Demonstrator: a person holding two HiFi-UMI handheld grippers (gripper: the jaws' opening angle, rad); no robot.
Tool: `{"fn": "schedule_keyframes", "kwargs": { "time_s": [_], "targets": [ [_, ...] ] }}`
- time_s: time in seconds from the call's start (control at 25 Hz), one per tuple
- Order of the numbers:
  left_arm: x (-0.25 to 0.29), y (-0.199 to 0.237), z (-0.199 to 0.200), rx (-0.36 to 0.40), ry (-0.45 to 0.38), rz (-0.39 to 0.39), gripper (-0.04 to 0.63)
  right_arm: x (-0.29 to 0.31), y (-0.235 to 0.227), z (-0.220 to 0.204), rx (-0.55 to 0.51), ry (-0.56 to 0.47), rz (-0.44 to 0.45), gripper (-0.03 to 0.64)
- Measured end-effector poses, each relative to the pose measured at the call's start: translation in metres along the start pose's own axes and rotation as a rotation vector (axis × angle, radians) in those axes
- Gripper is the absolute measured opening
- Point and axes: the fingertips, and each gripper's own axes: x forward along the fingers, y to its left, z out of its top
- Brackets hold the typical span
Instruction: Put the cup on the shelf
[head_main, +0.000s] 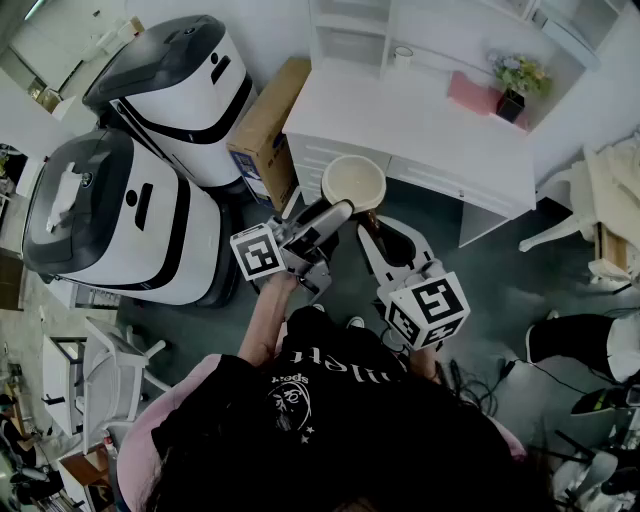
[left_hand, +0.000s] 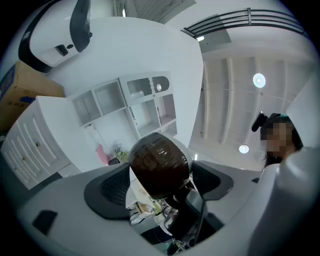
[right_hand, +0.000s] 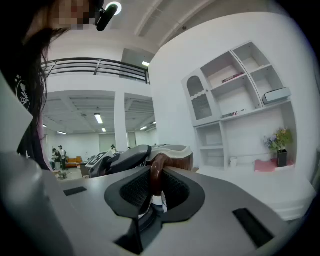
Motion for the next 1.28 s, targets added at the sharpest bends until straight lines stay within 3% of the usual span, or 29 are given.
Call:
{"fn": "schedule_keyframes", "kwargs": {
  "time_s": [0.12, 0.28, 0.52, 0.84, 1.28],
  "targets": [
    [0.013, -0.02, -0.004, -0.034, -0.007, -0.048, 0.388, -0.002, -0.003, 0.0, 0.0, 0.001, 0.004, 0.08],
    [0.012, -0.011, -0.008, 0.002, -0.002, 0.016, 0.388, -0.006, -0.007, -0.002, 0.009, -0.003, 0.011, 0.08],
    [0.026, -0.023, -0.022, -0.032, -0.027, -0.031, 0.388, -0.018, -0.017, -0.005, 0.007, 0.004, 0.033, 0.08],
    [0.031, -0.02, -0.038, -0.04, -0.047, -0.003, 0.388, -0.028, -0.028, -0.015, 0.018, 0.019, 0.067, 0.08],
    [0.047, 0.012, -0.011, -0.035, -0.049, 0.019, 0.388, 0.011, -0.051, -0.013, 0.028, 0.019, 0.09, 0.08]
  ]
}}
